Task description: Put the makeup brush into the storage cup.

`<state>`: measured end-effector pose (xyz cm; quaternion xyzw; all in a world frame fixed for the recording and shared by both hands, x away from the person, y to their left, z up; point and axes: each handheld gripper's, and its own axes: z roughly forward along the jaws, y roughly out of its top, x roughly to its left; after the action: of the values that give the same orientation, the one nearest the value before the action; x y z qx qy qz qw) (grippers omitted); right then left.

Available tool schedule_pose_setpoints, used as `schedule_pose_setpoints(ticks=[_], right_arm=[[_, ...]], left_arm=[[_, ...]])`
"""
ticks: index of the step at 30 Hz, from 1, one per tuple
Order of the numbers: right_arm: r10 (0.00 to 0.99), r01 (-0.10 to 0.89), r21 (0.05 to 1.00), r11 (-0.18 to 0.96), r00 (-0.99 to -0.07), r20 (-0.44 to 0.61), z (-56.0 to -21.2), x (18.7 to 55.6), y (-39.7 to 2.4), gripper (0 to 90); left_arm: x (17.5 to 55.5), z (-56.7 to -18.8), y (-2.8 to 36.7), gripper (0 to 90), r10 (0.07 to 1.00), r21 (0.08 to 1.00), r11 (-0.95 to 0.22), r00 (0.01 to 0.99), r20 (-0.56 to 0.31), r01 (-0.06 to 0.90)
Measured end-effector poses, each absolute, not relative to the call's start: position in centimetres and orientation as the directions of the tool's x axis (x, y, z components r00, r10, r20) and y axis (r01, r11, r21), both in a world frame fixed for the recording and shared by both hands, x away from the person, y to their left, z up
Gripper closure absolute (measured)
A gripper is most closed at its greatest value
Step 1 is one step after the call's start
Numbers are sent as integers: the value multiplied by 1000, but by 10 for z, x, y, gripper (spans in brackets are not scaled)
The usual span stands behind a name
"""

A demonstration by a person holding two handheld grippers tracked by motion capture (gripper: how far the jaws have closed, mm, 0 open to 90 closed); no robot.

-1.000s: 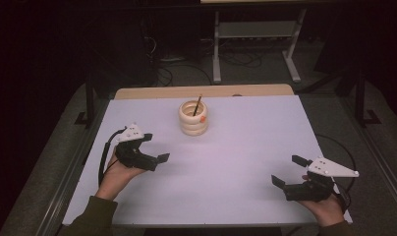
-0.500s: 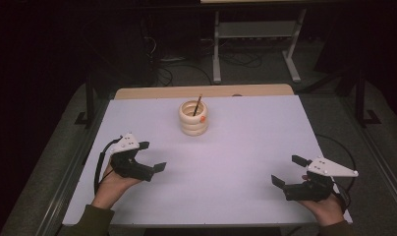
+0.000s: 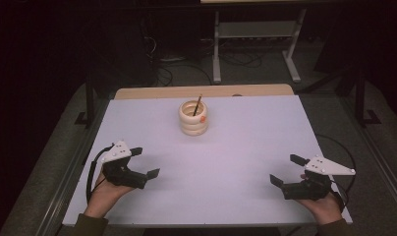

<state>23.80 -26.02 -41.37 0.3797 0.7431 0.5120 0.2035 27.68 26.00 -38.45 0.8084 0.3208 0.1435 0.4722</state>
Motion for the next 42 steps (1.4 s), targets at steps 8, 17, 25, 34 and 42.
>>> schedule_pose_setpoints(ticks=[8,17,25,34,42], right_arm=[[767,358,914,194,-636,86,-415,241,-259,0],[762,363,909,205,-642,84,-416,242,-257,0],[760,370,905,208,-644,89,-418,243,-257,0],[756,383,899,214,-648,96,-420,243,-256,0],[753,391,894,220,-650,99,-422,244,-256,0]], left_arm=[[269,-390,266,12,657,853,-345,750,-79,392],[264,-398,272,12,658,849,-355,750,-71,392],[263,-408,274,12,659,844,-357,748,-75,400],[264,-416,276,12,662,835,-363,745,-81,413],[265,-420,277,12,662,828,-373,745,-79,419]])
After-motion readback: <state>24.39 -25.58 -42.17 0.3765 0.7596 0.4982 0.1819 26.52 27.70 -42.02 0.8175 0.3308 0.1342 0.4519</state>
